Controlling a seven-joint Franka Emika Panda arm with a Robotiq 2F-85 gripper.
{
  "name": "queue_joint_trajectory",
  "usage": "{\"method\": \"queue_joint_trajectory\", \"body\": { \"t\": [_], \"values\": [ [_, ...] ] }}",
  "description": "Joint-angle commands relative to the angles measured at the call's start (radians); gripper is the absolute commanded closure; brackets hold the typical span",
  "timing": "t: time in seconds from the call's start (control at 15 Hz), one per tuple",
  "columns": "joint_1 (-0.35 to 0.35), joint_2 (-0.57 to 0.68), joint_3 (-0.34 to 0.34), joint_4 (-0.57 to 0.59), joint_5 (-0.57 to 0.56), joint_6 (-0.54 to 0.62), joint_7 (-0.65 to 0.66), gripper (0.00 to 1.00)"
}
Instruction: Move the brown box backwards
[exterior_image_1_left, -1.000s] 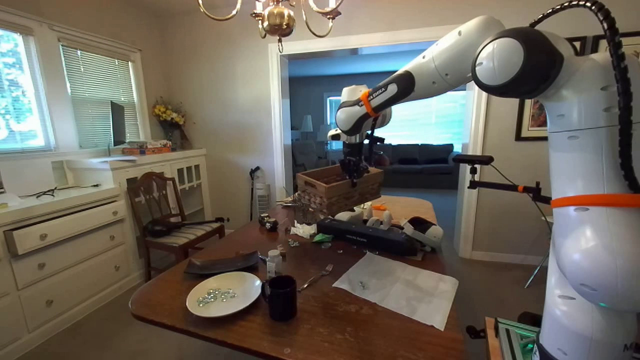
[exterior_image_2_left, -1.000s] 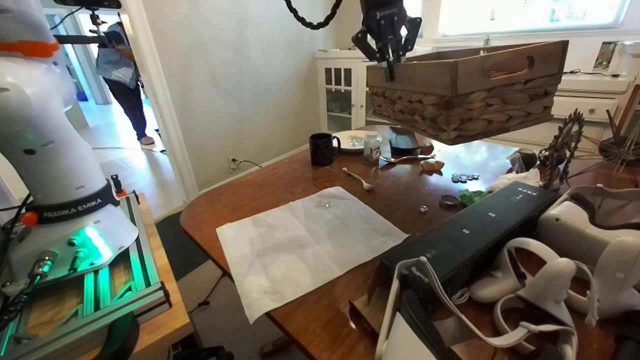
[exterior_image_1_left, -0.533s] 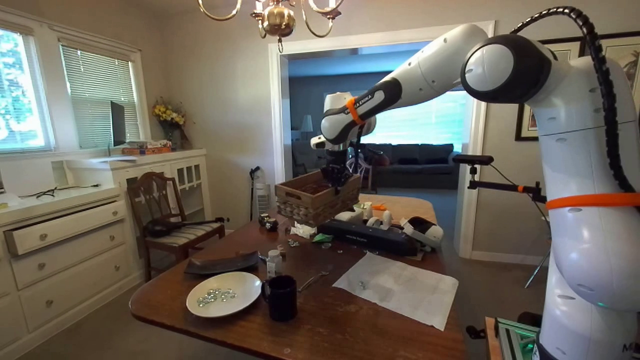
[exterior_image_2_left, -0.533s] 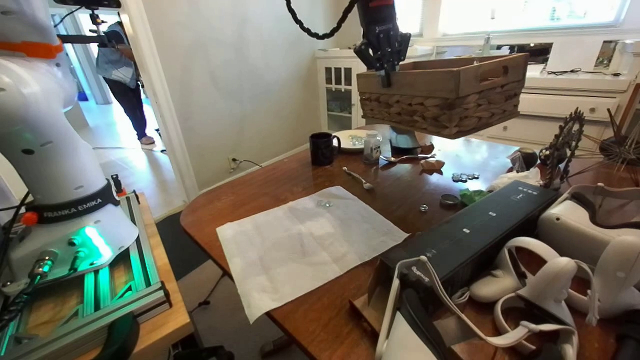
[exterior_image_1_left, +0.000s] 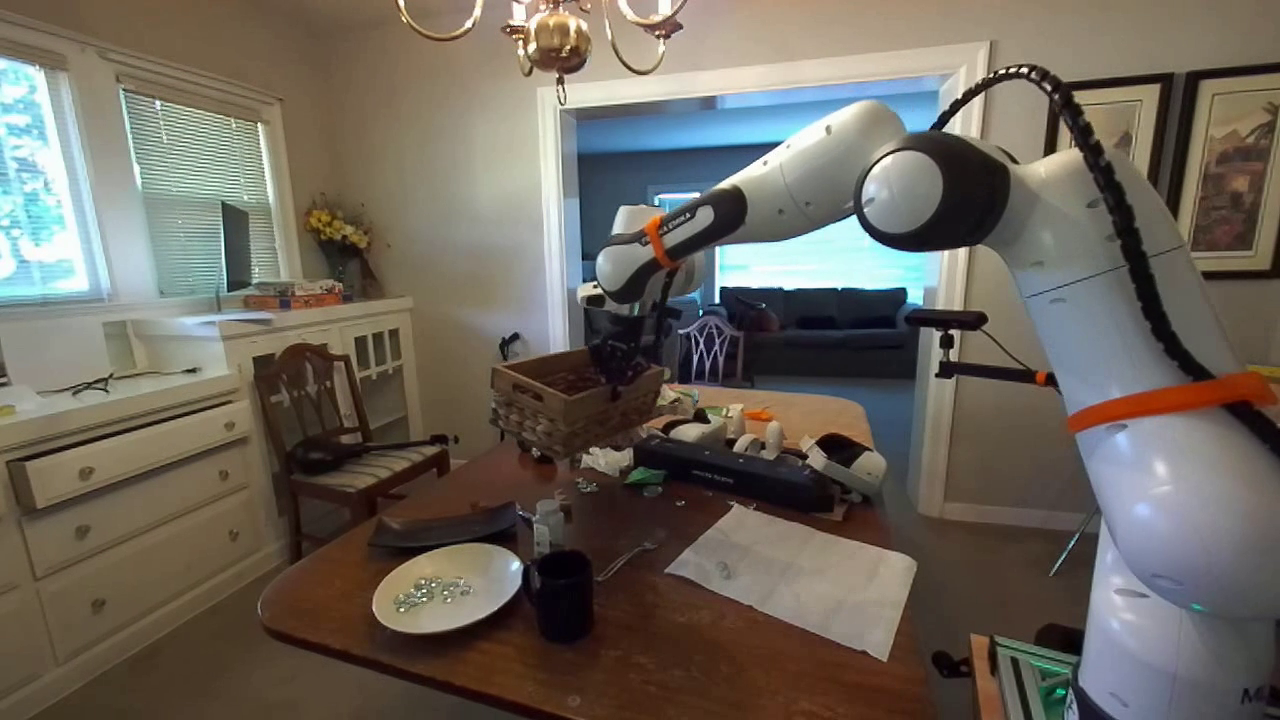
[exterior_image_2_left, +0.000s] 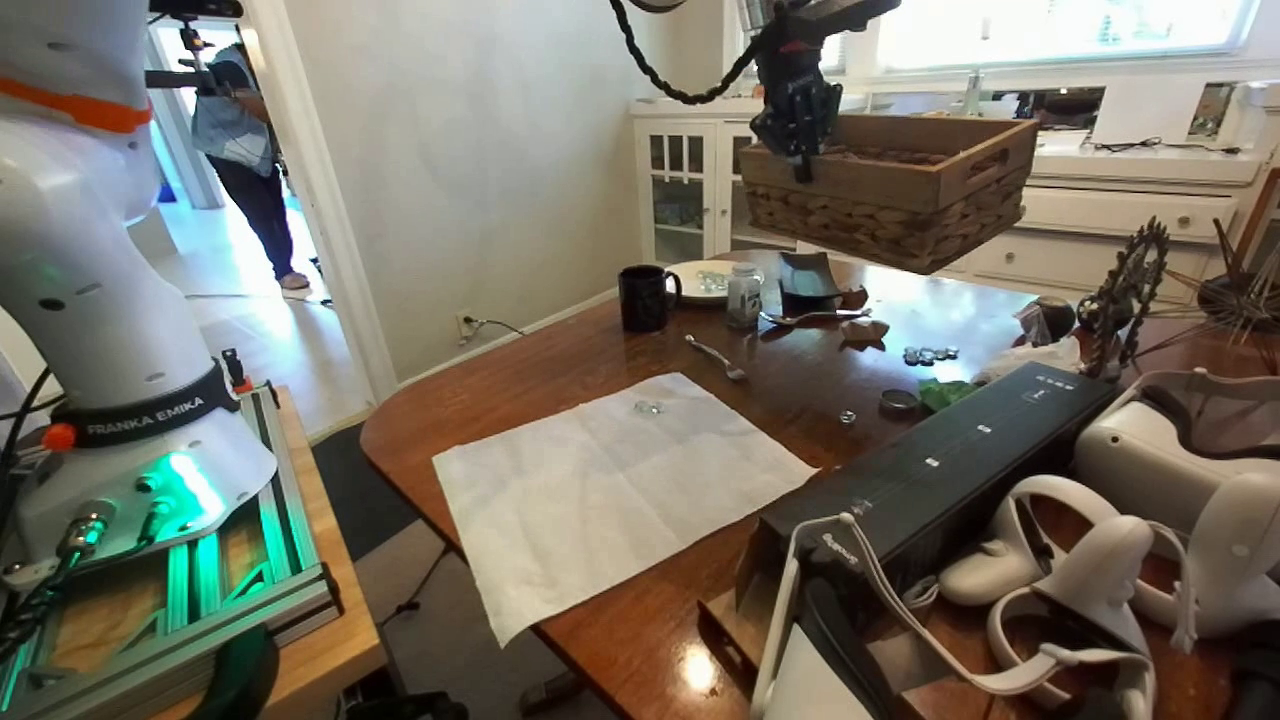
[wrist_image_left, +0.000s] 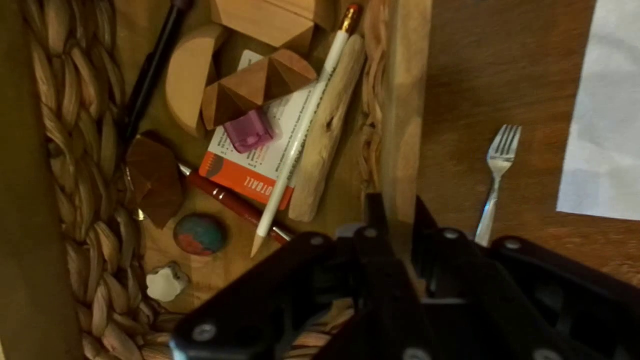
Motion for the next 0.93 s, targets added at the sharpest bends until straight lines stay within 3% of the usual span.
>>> {"method": "queue_joint_trajectory", "body": {
  "t": [0.0,0.33,0.87],
  "values": [
    [-0.077,0.122,0.082,0.157,0.150,0.066,-0.098,0.96],
    [-0.134,0.241,0.154,0.288,0.261,0.033,-0.139,0.96],
    [-0.125,0.322,0.121,0.392,0.199,-0.186,-0.098,0.96]
  ]
}}
